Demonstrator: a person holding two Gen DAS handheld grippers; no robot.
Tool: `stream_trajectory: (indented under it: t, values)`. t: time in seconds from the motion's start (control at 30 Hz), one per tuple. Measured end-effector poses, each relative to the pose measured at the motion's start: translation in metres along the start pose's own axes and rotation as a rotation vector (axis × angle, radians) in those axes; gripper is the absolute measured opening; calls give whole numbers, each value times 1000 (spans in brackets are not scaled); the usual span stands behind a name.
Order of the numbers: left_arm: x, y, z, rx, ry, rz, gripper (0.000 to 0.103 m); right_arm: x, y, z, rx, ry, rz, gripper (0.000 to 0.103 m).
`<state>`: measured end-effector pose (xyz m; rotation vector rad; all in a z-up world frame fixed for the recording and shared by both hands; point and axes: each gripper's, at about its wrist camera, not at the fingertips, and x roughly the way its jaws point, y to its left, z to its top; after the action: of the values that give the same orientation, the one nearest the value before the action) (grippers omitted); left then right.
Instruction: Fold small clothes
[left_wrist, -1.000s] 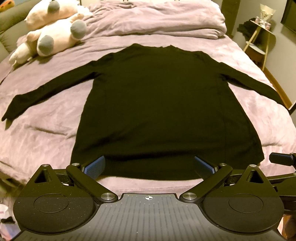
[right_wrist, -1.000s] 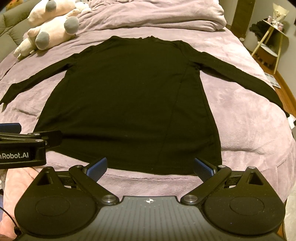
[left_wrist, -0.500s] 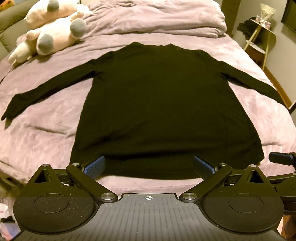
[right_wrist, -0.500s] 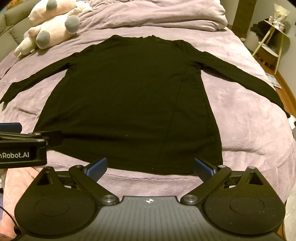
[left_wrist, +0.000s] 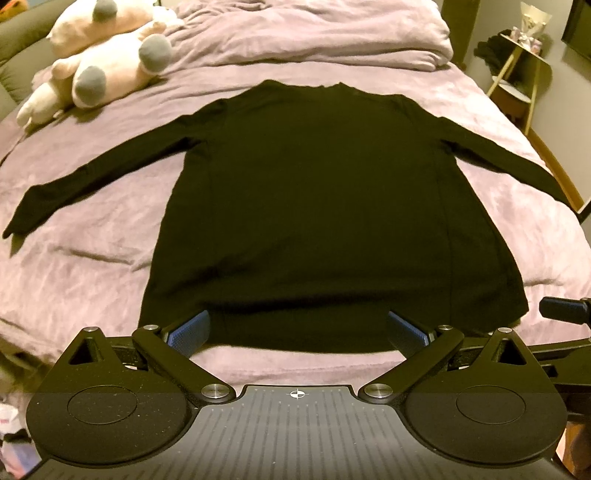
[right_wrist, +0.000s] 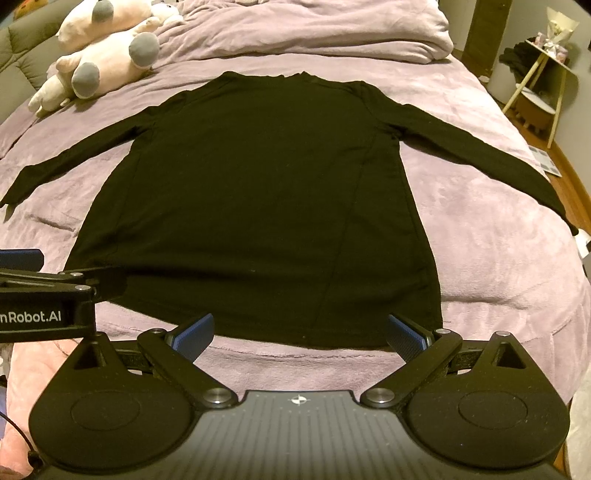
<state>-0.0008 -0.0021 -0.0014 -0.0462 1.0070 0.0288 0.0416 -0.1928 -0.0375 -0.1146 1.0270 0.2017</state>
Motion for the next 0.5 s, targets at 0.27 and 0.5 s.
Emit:
stream_trajectory:
  t: [0.27, 0.5]
  values:
    - [0, 0, 0, 0, 2, 1, 103, -1, 0, 0, -1, -2, 0, 99]
    - [0, 1, -1, -2, 7, 1, 103, -1, 0, 1, -1, -2, 3, 99]
